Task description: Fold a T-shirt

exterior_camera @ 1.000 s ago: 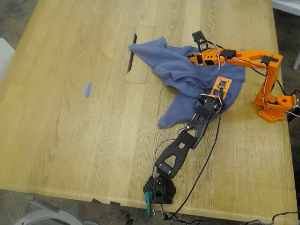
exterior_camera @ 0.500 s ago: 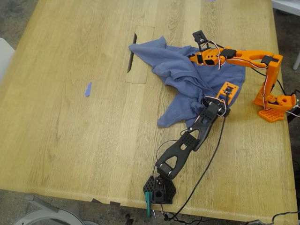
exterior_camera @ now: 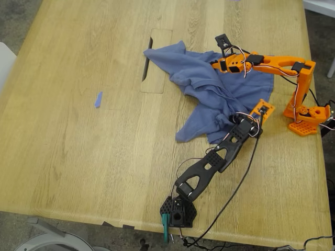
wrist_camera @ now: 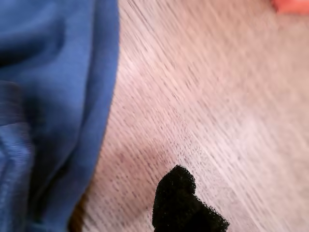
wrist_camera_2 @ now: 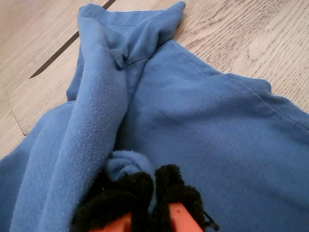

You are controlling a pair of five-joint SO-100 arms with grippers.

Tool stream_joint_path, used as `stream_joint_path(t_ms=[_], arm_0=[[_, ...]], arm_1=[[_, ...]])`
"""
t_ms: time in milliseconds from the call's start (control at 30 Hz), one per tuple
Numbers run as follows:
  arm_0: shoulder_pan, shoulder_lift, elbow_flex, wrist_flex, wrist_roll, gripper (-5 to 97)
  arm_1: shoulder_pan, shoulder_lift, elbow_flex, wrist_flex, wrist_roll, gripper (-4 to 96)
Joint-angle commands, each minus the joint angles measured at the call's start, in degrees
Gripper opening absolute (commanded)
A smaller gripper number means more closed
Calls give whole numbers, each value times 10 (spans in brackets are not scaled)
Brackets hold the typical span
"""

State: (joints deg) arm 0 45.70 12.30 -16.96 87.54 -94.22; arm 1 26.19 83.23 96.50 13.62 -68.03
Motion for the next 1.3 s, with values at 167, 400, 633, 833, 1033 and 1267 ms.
stream_joint_path(t_ms=[167, 400, 633, 833, 1033, 1267], arm_0=[[-26, -42, -22, -21, 42, 568], [-64, -74, -22, -27, 107, 575], [-94, -101, -23, -32, 136, 571], [-124, -117, -22, -31, 159, 554], [-158, -123, -22, -30, 186, 522], [-185, -133, -22, -30, 217, 444]], arm_1=[[-4, 65, 8, 0, -1, 1], [-4, 79, 23, -1, -2, 1], [-4, 92, 33, -2, -2, 1], [-5, 106, 52, -6, -2, 1], [-11, 109, 56, -9, -1, 1], [-18, 109, 53, -10, 0, 1]])
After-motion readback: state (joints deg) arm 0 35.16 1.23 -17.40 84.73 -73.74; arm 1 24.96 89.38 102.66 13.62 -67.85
